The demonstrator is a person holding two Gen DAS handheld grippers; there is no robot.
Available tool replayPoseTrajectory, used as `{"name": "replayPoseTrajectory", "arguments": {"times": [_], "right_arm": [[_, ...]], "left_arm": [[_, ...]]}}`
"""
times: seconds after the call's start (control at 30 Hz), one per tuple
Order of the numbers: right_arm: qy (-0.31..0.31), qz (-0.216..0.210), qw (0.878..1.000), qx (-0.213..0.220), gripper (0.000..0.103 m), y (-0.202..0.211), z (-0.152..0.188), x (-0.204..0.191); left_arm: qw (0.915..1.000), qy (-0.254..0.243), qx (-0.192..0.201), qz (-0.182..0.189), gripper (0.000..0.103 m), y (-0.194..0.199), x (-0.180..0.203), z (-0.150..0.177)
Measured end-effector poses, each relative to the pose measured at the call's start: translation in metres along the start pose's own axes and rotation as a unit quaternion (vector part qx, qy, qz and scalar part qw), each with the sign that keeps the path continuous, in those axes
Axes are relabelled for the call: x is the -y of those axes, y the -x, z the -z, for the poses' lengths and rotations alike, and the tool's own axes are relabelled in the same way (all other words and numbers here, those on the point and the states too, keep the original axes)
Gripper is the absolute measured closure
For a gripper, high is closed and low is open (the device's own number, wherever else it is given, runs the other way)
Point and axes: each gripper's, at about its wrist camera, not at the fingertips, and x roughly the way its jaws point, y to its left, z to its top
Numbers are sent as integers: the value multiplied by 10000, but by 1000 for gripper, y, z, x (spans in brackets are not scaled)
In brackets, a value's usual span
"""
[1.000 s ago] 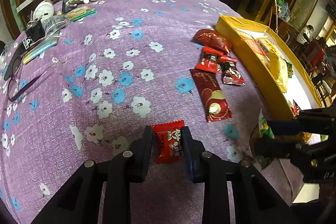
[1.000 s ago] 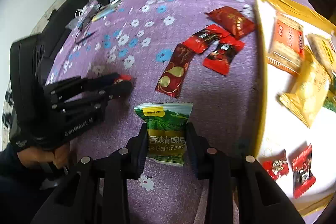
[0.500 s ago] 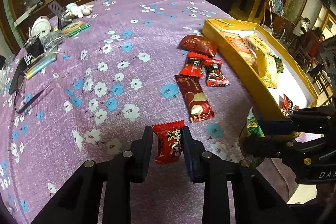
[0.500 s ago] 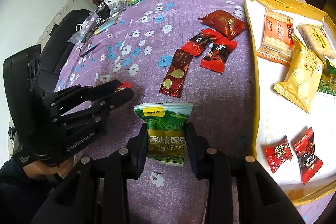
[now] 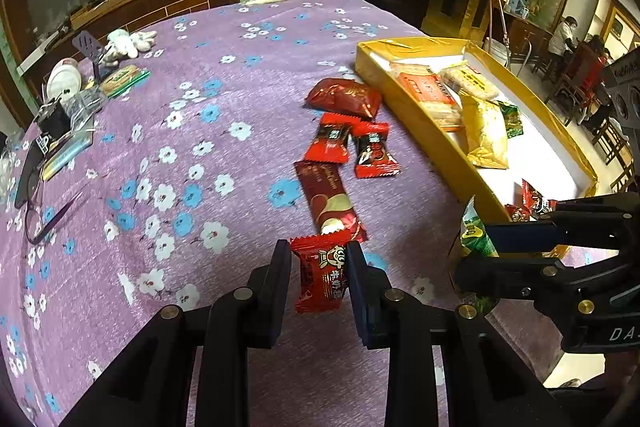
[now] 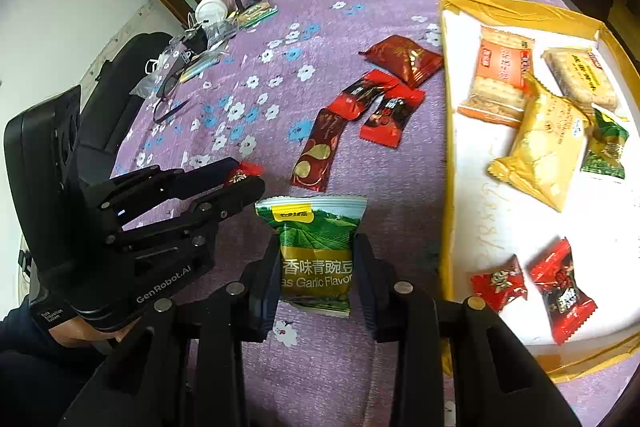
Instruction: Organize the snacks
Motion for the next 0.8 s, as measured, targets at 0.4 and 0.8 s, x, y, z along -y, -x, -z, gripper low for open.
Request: {"name": "replayPoseTrajectory", "arguments": {"times": [0.4,0.8], "right_arm": [[-208,-12,9996,215,70,19,4,21],[-432,32,9980,465,70,41,8,45]], "left_arm": [[9996,-268,42,-29,75,0,24,-11],[9984,-550,114,30,75,0,52,-25]]}}
